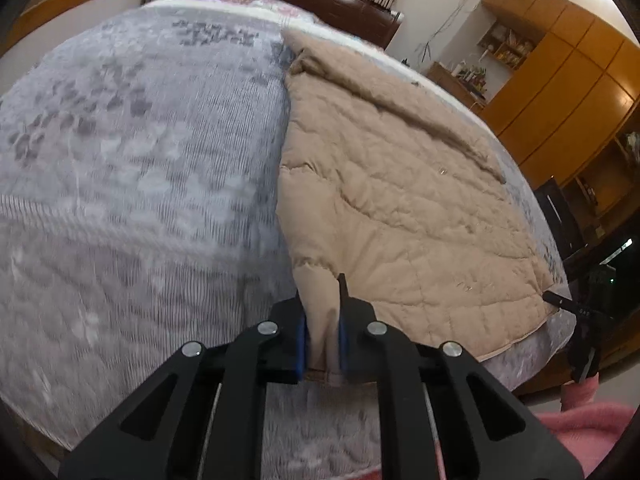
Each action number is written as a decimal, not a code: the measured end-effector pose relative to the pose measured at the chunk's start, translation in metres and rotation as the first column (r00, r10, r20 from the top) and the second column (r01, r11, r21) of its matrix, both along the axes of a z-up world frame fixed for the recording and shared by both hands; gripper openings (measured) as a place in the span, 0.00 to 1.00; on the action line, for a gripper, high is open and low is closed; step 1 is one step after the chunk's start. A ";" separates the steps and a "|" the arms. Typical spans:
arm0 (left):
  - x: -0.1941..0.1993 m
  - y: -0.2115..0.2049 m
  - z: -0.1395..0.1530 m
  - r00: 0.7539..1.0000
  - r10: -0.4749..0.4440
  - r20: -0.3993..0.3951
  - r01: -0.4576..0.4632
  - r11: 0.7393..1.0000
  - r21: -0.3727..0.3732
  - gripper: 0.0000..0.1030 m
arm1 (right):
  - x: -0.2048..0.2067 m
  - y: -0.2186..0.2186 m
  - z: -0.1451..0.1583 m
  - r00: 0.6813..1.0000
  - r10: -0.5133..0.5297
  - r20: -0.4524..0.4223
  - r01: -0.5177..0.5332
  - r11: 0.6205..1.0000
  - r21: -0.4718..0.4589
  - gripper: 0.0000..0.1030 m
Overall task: Fold large clothes
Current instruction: 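Lift the hem with both grippers and fold it toward the collar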
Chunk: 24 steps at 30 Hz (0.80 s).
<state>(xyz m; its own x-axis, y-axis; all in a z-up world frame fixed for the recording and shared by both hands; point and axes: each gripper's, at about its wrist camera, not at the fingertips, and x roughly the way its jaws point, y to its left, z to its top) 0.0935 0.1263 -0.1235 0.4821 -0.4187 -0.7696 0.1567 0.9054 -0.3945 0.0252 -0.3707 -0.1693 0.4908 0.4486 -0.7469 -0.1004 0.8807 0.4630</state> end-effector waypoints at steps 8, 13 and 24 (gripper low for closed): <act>0.011 0.007 -0.023 0.998 0.031 -0.048 -0.033 0.998 -0.044 0.11 | 0.005 -0.009 -0.013 1.000 -0.016 -0.020 0.017 0.998 0.053 0.12; 0.010 0.006 -0.004 1.000 0.018 0.000 -0.018 0.999 -0.038 0.10 | -0.001 -0.019 -0.003 0.999 -0.036 0.005 0.036 0.995 0.094 0.11; 0.033 -0.008 0.067 0.988 -0.005 0.155 0.023 0.993 -0.117 0.10 | 0.026 -0.031 0.070 0.990 -0.035 0.133 0.019 0.992 0.121 0.11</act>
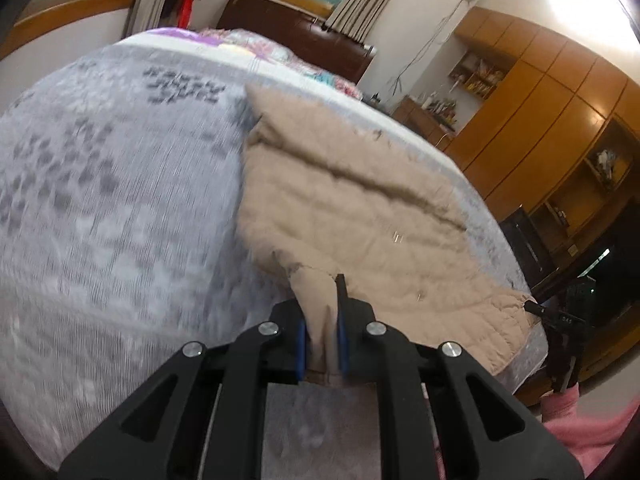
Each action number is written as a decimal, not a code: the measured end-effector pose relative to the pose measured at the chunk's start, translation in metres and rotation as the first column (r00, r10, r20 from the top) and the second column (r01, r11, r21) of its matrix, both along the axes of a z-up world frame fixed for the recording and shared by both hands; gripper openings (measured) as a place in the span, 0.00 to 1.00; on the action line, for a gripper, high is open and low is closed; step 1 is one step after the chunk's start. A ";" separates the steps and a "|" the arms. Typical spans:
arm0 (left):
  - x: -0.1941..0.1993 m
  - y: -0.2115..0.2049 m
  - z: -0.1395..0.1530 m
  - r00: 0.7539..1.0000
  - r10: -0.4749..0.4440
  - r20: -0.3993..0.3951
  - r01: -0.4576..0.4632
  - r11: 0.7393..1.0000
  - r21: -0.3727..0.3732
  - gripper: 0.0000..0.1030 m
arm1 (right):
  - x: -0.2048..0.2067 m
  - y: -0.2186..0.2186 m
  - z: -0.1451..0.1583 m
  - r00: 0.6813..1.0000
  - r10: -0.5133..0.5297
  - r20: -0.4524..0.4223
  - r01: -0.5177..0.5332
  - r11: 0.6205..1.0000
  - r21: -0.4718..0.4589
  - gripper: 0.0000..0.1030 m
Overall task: Fold large clothes
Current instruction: 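Lift the hem with both grippers and fold it toward the collar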
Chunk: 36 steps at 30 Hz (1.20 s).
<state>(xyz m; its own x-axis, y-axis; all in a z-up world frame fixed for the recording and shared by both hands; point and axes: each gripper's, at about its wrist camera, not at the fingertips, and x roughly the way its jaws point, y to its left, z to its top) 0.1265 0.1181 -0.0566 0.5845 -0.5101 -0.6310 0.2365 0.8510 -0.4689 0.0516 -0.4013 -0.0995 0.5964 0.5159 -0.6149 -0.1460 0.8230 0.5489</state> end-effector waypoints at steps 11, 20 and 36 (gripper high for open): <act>0.108 -0.019 0.047 0.998 0.014 0.067 -0.012 0.999 -0.032 0.10 | 0.101 -0.020 0.056 0.999 -0.040 -0.007 0.040 0.999 0.031 0.11; 0.201 -0.033 0.062 0.997 0.049 0.065 -0.047 0.998 -0.038 0.10 | 0.194 -0.039 0.066 0.994 -0.086 -0.068 0.089 0.995 0.052 0.11; 0.357 -0.059 -0.010 0.983 0.128 -0.133 -0.124 0.991 0.041 0.10 | 0.342 -0.070 -0.002 0.956 -0.135 -0.262 0.160 0.984 0.077 0.11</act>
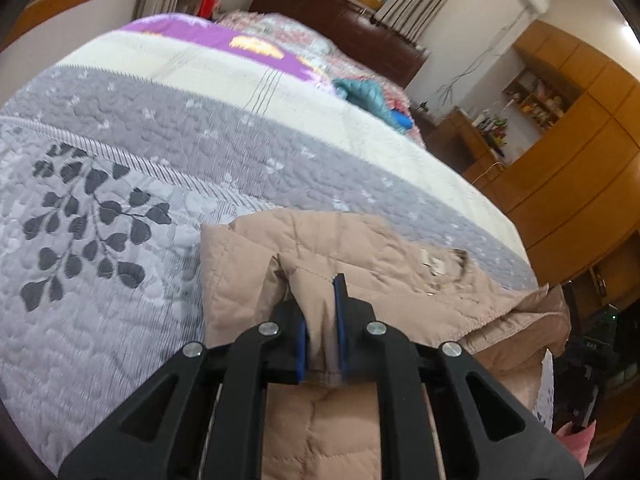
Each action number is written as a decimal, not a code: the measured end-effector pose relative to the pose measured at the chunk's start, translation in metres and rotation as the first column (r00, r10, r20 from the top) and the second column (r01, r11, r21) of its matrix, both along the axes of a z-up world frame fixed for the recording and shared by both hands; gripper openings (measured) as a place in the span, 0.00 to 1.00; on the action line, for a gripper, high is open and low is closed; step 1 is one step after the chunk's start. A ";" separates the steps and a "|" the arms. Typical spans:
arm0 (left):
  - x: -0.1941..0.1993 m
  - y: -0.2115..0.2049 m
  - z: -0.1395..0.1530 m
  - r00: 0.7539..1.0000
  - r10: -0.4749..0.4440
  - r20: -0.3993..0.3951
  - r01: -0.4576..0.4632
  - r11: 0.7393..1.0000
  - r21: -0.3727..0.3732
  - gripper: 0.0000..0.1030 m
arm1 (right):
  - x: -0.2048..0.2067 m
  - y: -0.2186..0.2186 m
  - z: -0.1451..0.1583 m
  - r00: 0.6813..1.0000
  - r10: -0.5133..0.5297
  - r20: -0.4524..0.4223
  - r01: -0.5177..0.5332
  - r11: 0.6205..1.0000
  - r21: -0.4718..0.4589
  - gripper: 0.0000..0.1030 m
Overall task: Fold large clothes
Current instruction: 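Lift the hem with both grippers and fold it toward the collar, then lower the folded hem onto the coat and open both grippers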
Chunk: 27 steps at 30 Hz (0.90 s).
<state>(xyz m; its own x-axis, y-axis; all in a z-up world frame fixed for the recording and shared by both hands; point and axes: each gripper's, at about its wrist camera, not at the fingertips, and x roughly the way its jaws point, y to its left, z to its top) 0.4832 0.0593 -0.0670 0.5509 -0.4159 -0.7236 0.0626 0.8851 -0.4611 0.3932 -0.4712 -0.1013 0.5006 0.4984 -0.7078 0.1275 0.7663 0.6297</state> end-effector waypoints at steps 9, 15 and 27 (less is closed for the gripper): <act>0.037 0.000 -0.031 0.997 -0.010 -0.081 0.008 1.000 -0.022 0.15 | 0.034 -0.004 -0.029 0.998 0.006 -0.060 -0.005 1.000 0.024 0.17; 0.045 0.019 -0.025 0.993 -0.029 -0.114 0.009 0.986 -0.169 0.25 | 0.037 -0.016 -0.028 0.999 0.000 -0.050 0.006 0.993 0.120 0.22; 0.015 0.052 0.002 0.997 0.012 -0.077 -0.025 0.985 -0.171 0.34 | 0.013 -0.025 -0.012 1.000 -0.004 0.020 0.000 0.983 0.184 0.63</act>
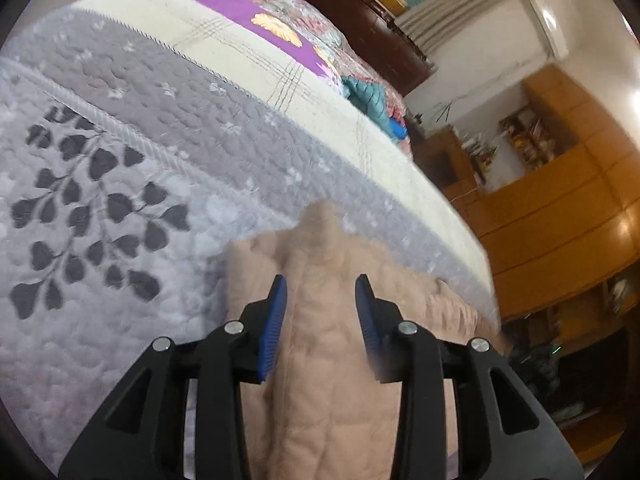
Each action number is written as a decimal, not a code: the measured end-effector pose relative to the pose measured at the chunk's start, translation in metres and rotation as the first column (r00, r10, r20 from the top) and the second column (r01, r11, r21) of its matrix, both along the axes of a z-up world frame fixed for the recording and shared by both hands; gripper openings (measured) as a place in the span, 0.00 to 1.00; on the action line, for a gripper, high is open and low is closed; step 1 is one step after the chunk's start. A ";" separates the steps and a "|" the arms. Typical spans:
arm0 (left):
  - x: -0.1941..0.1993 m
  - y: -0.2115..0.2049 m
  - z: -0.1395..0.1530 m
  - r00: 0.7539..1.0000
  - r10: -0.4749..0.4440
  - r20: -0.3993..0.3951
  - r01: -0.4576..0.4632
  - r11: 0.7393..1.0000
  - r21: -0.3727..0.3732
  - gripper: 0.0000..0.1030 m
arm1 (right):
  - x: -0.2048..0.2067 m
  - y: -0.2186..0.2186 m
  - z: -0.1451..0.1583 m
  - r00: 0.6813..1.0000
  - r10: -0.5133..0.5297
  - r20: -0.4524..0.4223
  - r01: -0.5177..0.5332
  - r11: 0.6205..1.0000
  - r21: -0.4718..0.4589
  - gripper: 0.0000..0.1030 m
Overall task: Fold large clothes
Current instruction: 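Lower the folded hem onto the coat and open both grippers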
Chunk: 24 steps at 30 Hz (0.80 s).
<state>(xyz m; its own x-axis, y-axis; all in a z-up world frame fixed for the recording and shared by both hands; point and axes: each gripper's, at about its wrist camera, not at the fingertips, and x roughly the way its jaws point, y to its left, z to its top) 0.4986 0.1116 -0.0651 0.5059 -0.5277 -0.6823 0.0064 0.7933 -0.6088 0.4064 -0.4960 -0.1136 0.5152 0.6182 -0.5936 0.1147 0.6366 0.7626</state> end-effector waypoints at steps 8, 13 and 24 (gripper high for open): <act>-0.057 -0.010 -0.019 0.999 -0.054 0.007 0.051 0.977 0.206 0.41 | -0.052 0.036 0.004 0.996 0.086 0.032 -0.079 0.980 -0.184 0.63; -0.078 -0.029 -0.032 0.993 -0.114 0.023 0.103 0.956 0.275 0.46 | -0.066 0.069 -0.013 0.992 0.128 -0.012 -0.127 0.956 -0.266 0.51; -0.108 -0.025 -0.028 0.992 -0.010 0.128 -0.023 0.968 0.250 0.09 | -0.051 0.093 -0.003 0.993 0.106 0.050 -0.080 0.925 -0.370 0.13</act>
<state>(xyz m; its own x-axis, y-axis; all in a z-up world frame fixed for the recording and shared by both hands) 0.3905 0.0868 -0.0926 0.5998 -0.3444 -0.7222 0.0652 0.9207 -0.3849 0.3558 -0.4025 -0.1163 0.5127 0.4105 -0.7541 -0.0017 0.8788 0.4772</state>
